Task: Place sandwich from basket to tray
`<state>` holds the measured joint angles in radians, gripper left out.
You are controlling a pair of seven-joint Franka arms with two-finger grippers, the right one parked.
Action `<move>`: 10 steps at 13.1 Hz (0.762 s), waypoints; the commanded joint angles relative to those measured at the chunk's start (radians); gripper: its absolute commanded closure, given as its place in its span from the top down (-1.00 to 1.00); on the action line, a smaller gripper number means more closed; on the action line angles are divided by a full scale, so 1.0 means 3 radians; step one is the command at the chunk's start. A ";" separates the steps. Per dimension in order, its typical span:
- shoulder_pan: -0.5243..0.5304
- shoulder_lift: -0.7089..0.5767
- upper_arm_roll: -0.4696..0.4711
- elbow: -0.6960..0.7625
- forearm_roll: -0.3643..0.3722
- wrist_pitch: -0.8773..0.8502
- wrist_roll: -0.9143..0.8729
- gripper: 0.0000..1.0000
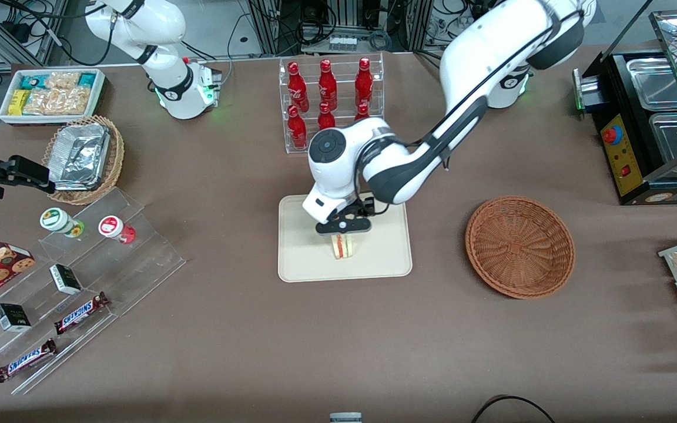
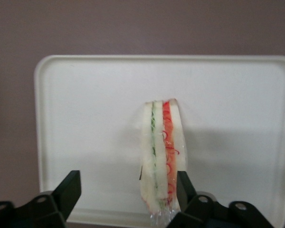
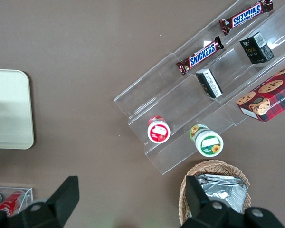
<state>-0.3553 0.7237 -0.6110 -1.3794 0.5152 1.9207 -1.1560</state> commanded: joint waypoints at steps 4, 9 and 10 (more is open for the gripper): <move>0.0631 -0.0938 0.0017 -0.0045 -0.0520 -0.0582 0.0033 0.99; 0.1199 -0.1440 0.0017 -0.0065 -0.0847 -0.1130 0.0671 0.99; 0.1352 -0.1507 0.0017 -0.0065 -0.0919 -0.1202 0.0845 0.99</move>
<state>-0.0178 0.3346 -0.6028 -1.3589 0.2880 1.5901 -0.9845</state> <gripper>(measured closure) 0.004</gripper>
